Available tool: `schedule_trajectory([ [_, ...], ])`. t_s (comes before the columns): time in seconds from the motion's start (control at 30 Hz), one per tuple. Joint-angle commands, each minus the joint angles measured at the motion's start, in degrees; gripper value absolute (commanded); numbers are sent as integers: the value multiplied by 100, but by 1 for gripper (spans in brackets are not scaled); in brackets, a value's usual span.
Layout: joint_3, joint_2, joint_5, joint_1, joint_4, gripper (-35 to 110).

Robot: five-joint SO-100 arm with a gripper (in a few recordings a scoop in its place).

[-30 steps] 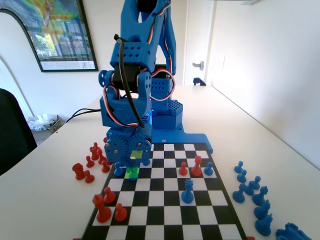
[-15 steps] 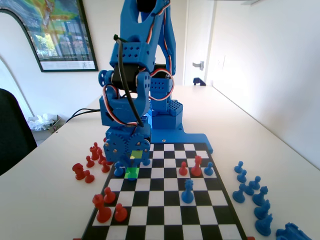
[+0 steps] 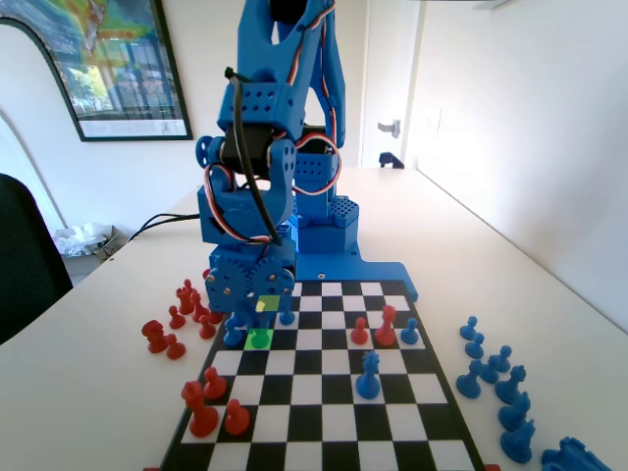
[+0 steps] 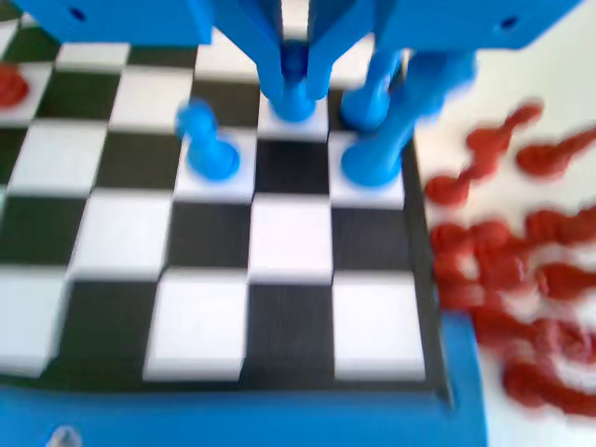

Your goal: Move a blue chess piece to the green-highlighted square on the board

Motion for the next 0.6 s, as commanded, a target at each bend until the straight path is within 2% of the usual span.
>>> schedule_trajectory([
  [0.0, -167, 272, -44, 53, 123, 12],
  [0.57, -562, 316, 123, 9, 562, 11],
])
